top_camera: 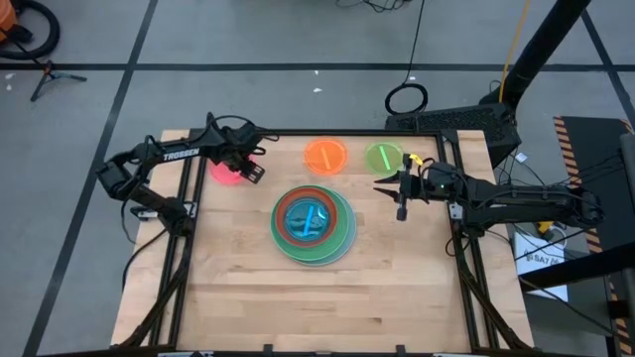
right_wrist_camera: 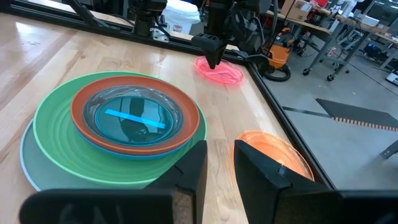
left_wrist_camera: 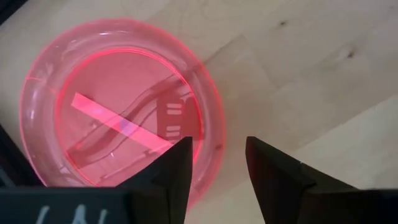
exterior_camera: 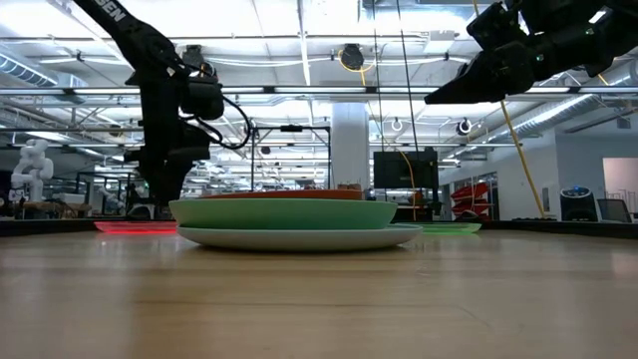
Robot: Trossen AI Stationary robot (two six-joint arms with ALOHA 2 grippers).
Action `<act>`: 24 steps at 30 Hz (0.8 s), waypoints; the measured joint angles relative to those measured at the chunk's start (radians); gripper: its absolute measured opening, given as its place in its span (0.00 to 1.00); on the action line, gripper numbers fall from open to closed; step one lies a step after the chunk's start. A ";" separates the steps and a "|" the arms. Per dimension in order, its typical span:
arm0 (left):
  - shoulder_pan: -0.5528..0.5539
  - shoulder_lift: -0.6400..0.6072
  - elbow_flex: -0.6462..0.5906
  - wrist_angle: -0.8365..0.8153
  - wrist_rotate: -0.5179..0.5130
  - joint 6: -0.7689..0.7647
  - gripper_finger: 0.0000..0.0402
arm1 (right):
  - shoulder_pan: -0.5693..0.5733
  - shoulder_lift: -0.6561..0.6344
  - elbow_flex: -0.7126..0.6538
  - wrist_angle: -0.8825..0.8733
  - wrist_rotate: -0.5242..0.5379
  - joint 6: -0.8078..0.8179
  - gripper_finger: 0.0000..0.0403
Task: Stack plastic plates
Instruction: Stack the pink plate on top of the blue plate
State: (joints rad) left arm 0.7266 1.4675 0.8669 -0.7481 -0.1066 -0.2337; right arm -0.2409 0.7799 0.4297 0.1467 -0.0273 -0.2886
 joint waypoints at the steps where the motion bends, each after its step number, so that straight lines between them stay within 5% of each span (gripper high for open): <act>1: -0.002 0.006 0.000 0.002 0.000 -0.005 0.39 | 0.000 0.000 0.000 0.000 0.000 0.000 0.18; 12: -0.038 0.184 0.000 0.062 -0.052 -0.012 0.39 | 0.000 0.000 0.000 -0.001 0.000 0.007 0.18; 24: -0.061 0.221 0.003 0.070 -0.095 -0.004 0.37 | 0.000 0.000 0.000 -0.001 0.000 0.007 0.18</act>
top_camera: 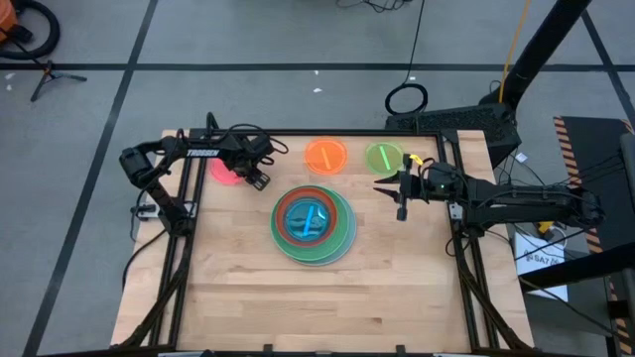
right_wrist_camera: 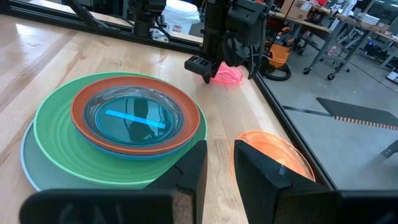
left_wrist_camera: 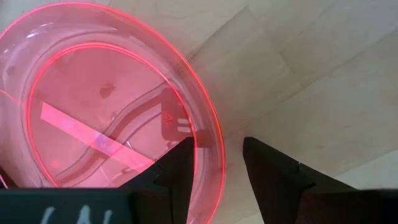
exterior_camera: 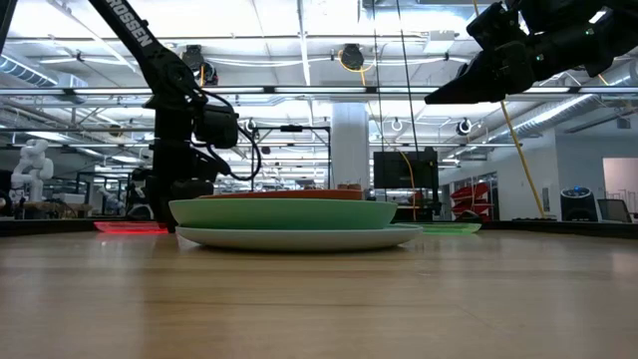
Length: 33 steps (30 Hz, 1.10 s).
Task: Stack plastic plates
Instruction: Stack the pink plate on top of the blue plate
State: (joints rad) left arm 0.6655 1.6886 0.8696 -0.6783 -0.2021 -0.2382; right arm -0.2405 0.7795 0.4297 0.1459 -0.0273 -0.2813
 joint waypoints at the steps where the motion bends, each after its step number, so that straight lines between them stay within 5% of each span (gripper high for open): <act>1: 0.000 0.000 0.000 0.001 -0.002 0.000 0.36 | 0.000 0.000 0.000 0.000 0.000 0.000 0.18; 15: -0.066 -0.018 -0.004 -0.001 -0.080 -0.030 0.02 | 0.000 0.000 0.000 0.000 0.000 0.000 0.18; 33: -0.247 -0.210 -0.004 -0.088 -0.093 -0.038 0.01 | 0.000 0.000 0.000 0.000 0.000 0.000 0.18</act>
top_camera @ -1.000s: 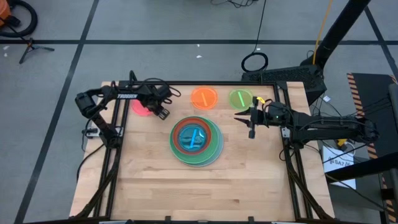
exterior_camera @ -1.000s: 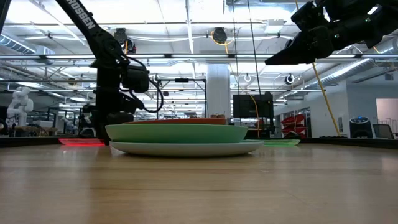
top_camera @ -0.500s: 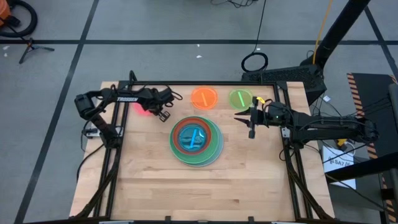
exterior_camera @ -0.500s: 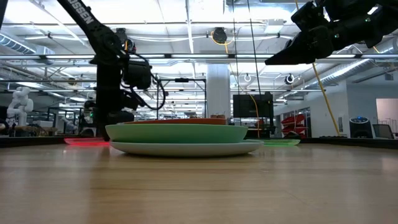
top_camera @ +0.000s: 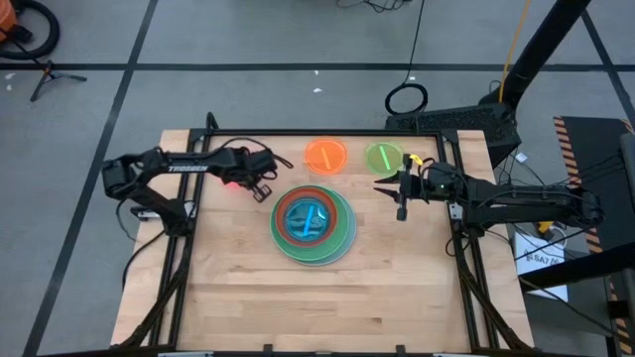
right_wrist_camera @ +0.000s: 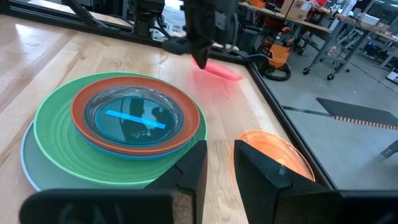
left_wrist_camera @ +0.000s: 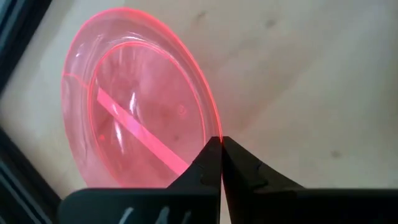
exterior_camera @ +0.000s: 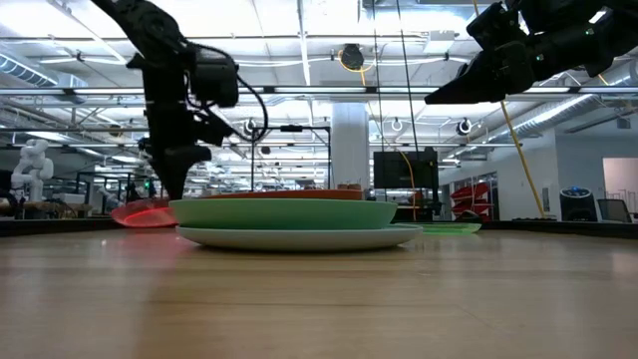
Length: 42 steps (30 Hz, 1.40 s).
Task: Stack plastic plates
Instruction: Stack the pink plate on top of the blue plate
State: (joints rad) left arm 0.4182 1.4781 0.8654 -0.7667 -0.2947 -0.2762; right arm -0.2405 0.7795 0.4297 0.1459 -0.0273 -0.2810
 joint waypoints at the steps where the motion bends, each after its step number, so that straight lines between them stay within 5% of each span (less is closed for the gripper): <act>1: -0.019 -0.011 0.000 -0.001 0.000 0.027 0.01 | 0.000 0.000 0.000 0.000 0.000 0.000 0.18; 12: -0.287 -0.119 0.010 0.030 0.000 0.207 0.01 | 0.000 0.000 0.000 0.000 0.000 0.000 0.18; 19: -0.446 -0.121 0.135 0.037 -0.052 0.226 0.01 | 0.000 0.000 0.000 0.000 0.000 0.000 0.18; 29: -0.581 -0.101 0.193 0.249 0.019 0.281 0.01 | 0.000 0.000 0.000 0.000 0.000 0.011 0.18; 42: -0.651 0.054 0.192 0.242 0.089 0.268 0.01 | 0.000 0.001 0.000 0.000 0.000 0.012 0.18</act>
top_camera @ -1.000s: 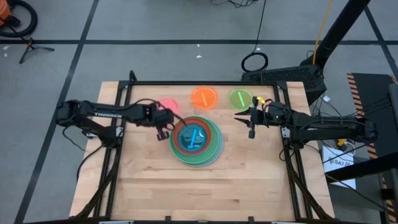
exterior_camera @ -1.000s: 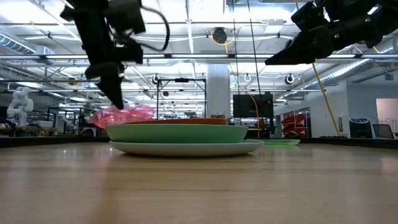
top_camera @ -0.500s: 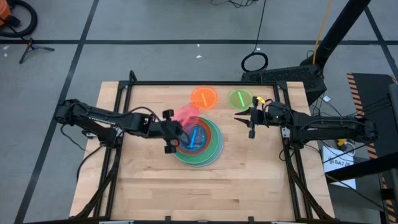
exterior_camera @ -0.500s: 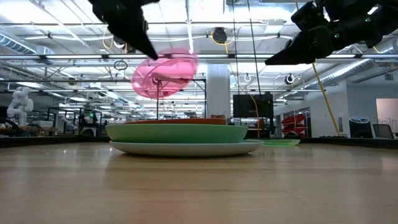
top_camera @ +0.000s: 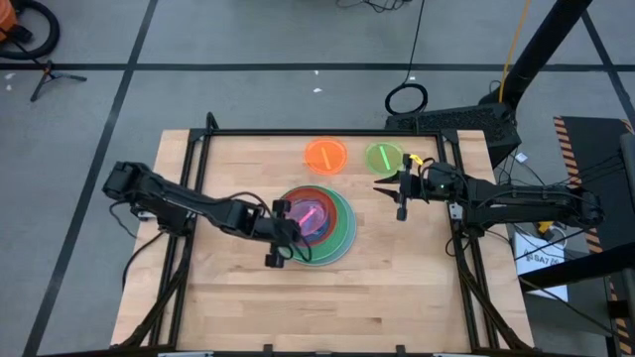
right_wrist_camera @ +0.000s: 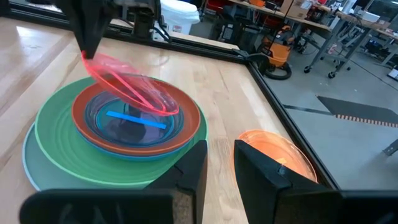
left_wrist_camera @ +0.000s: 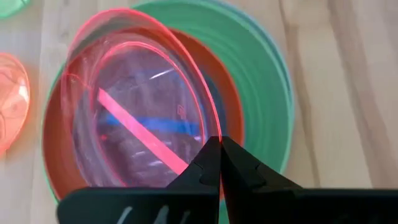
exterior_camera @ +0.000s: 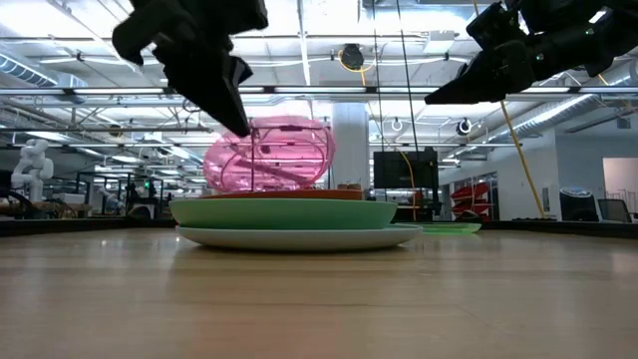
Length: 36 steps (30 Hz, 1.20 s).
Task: Stack plastic plates
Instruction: Stack the pink plate on top of the blue plate, then stack the light green plate on top of the pink plate
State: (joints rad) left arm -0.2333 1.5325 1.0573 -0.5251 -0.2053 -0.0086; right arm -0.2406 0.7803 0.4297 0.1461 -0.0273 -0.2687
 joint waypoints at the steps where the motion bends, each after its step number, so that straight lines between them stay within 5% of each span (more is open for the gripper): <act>1: 0.000 0.009 0.000 0.000 0.000 0.000 0.01 | 0.000 0.000 0.000 0.000 0.000 0.000 0.18; 17: 0.013 0.039 0.000 0.004 0.015 -0.035 0.01 | 0.000 0.000 0.000 0.000 0.000 0.000 0.18; 36: 0.033 0.039 0.000 0.003 0.023 -0.027 0.15 | 0.000 0.000 0.000 -0.001 0.000 0.000 0.18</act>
State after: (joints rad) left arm -0.2005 1.5715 1.0573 -0.5225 -0.1822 -0.0358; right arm -0.2407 0.7803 0.4297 0.1452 -0.0273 -0.2691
